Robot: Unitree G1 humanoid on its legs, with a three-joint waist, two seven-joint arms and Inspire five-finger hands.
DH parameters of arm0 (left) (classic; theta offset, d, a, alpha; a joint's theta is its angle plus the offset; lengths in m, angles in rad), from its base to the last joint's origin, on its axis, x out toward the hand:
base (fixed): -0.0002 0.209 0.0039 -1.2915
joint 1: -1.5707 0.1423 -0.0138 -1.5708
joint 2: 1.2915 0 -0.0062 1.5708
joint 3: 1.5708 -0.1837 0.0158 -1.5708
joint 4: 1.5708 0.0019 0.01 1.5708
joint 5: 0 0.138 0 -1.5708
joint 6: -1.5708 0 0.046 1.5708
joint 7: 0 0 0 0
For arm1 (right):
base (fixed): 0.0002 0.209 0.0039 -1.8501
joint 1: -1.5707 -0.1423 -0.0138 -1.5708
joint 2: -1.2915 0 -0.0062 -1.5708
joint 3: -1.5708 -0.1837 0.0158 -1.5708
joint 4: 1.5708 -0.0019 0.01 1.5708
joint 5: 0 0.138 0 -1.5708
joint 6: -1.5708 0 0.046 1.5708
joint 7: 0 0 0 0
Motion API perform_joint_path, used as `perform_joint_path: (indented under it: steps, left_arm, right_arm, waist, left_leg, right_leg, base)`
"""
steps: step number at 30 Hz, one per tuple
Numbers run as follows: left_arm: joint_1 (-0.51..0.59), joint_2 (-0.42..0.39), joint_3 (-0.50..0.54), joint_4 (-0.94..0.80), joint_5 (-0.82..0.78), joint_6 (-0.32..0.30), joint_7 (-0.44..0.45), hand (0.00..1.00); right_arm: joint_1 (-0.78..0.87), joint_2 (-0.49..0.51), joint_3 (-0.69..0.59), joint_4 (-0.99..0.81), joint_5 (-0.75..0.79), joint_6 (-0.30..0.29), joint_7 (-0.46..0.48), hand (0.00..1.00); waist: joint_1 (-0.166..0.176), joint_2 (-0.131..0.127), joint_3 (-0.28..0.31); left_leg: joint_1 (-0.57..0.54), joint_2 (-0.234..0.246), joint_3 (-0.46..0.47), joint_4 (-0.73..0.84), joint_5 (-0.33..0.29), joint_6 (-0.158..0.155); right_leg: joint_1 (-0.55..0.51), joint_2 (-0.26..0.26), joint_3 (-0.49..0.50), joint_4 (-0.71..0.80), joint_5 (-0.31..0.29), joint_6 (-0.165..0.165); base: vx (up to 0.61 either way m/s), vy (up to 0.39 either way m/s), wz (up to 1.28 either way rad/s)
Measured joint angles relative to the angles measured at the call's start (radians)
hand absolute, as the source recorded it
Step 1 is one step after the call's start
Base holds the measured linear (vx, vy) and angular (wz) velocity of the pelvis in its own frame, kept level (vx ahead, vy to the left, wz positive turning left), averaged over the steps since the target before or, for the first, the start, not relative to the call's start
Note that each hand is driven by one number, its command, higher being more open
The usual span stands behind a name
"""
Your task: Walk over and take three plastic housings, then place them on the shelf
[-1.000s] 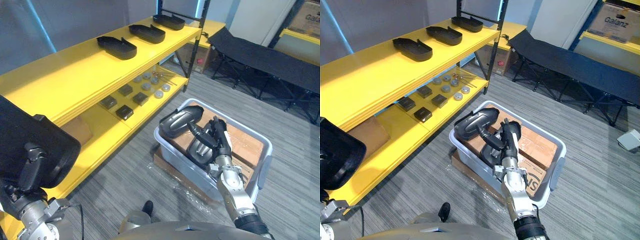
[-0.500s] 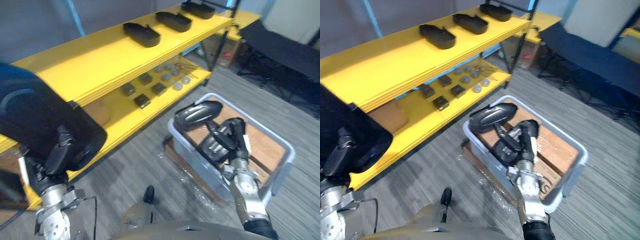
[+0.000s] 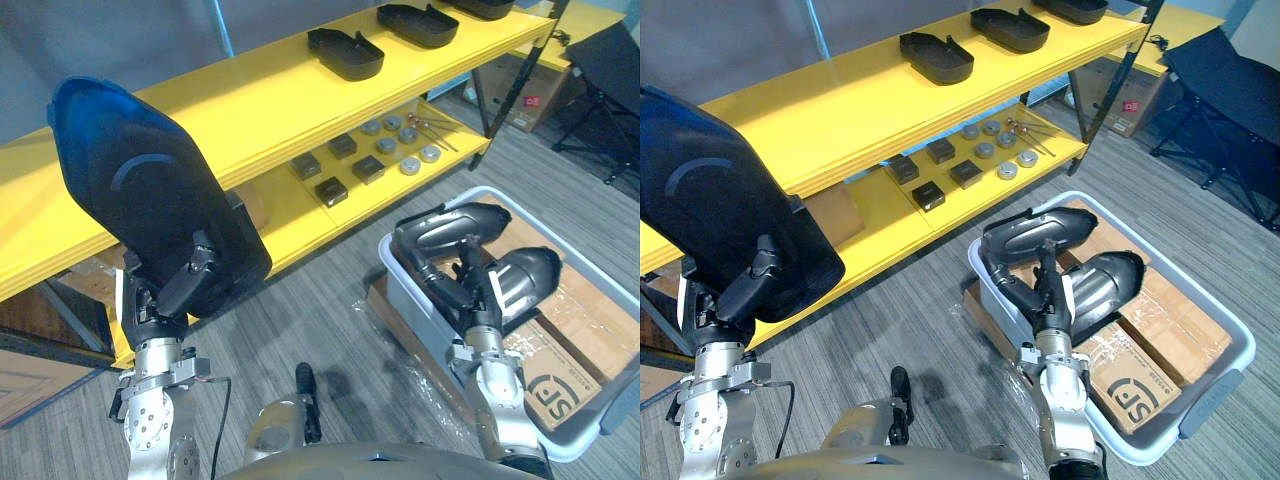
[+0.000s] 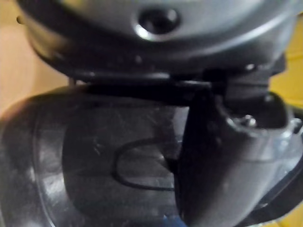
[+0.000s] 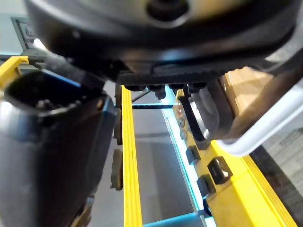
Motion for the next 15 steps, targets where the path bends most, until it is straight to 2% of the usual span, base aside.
perform_joint_path:
  steps: [4,6,7,8,9,10,11,12,13,14,15]
  left_arm:
    - [-0.024,0.002,0.013,0.000,0.039,0.003,-0.006,0.00]
    - [-0.039,0.008,0.019,-0.002,0.051,0.005,-0.008,0.00]
    - [-0.051,0.017,0.024,-0.003,0.073,0.007,-0.007,0.00]
    - [-0.059,0.026,0.025,-0.008,0.077,0.012,-0.007,0.00]
    - [-0.068,0.039,0.023,-0.011,0.078,0.015,-0.005,0.00]
    - [-0.086,0.059,0.017,-0.011,0.080,0.016,0.005,0.00]
    - [-0.098,0.063,0.014,-0.011,0.080,0.019,0.014,0.00]
    - [-0.113,0.064,0.007,-0.010,0.080,0.022,0.032,0.00]
    - [-0.120,0.066,0.002,-0.009,0.080,0.022,0.036,0.00]
    - [-0.136,0.071,-0.009,-0.004,0.080,0.028,0.046,0.00]
    - [-0.151,0.081,-0.026,0.000,0.080,0.037,0.058,0.00]
  right_arm:
    - [-0.034,0.001,0.024,0.002,0.000,-0.022,0.002,1.00]
    - [-0.051,-0.001,0.020,0.004,0.002,-0.039,0.005,1.00]
    - [-0.065,0.000,0.019,0.007,0.002,-0.049,0.010,1.00]
    - [-0.073,0.000,0.021,0.008,0.002,-0.052,0.012,1.00]
    - [-0.075,0.004,0.021,0.010,0.002,-0.063,0.017,1.00]
    - [-0.076,0.010,0.022,0.013,0.002,-0.078,0.026,1.00]
    - [-0.079,0.011,0.022,0.013,0.001,-0.081,0.032,1.00]
    - [-0.081,0.013,0.030,0.013,0.002,-0.085,0.046,1.00]
    - [-0.081,0.013,0.034,0.013,0.001,-0.087,0.054,1.00]
    - [-0.080,0.013,0.043,0.013,0.001,-0.087,0.065,1.00]
    - [-0.081,0.012,0.052,0.012,0.001,-0.089,0.083,1.00]
  waist:
    - [0.006,-0.021,0.011]
    - [0.002,-0.022,0.010]
    - [0.002,-0.023,0.009]
    - [0.000,-0.026,0.007]
    - [-0.004,-0.032,0.003]
    - [-0.013,-0.042,-0.003]
    - [-0.017,-0.042,-0.003]
    - [-0.031,-0.041,-0.002]
    - [-0.033,-0.041,-0.002]
    - [-0.033,-0.041,-0.002]
    - [-0.034,-0.041,-0.002]
  left_leg:
    - [0.017,-0.051,-0.028,-0.002,-0.031,0.018]
    - [0.032,-0.074,-0.060,-0.013,-0.036,0.026]
    - [0.056,-0.086,-0.088,-0.033,-0.040,0.031]
    - [0.072,-0.095,-0.111,-0.050,-0.042,0.034]
    - [0.081,-0.105,-0.138,-0.060,-0.044,0.037]
    - [0.086,-0.115,-0.181,-0.070,-0.047,0.042]
    - [0.086,-0.115,-0.201,-0.069,-0.048,0.044]
    - [0.090,-0.114,-0.239,-0.067,-0.051,0.047]
    - [0.093,-0.115,-0.256,-0.067,-0.051,0.048]
    - [0.101,-0.115,-0.283,-0.067,-0.055,0.052]
    - [0.103,-0.116,-0.311,-0.061,-0.060,0.057]
  right_leg:
    - [-0.001,-0.061,0.043,0.086,0.001,-0.012]
    - [-0.044,-0.097,0.095,0.210,0.034,-0.065]
    - [-0.085,-0.115,0.152,0.317,0.093,-0.144]
    - [-0.113,-0.120,0.200,0.377,0.145,-0.164]
    - [-0.145,-0.120,0.257,0.438,0.206,-0.158]
    - [-0.200,-0.105,0.335,0.520,0.170,-0.138]
    - [-0.226,-0.086,0.363,0.543,0.128,-0.127]
    - [-0.266,-0.042,0.397,0.545,0.059,-0.112]
    - [-0.280,-0.021,0.404,0.524,0.033,-0.112]
    - [-0.307,0.013,0.415,0.447,0.004,-0.113]
    - [-0.338,0.046,0.445,0.352,0.000,-0.110]
  base:
    - [0.10,0.093,0.36]
    - [0.13,0.118,0.52]
    - [0.14,0.112,0.53]
    - [0.16,0.113,0.65]
    - [0.17,0.072,0.73]
    - [0.21,0.058,0.74]
    - [0.23,0.040,0.92]
    - [0.17,0.011,0.75]
    - [0.15,-0.013,0.84]
    - [0.14,-0.045,0.70]
    - [0.14,-0.056,0.68]
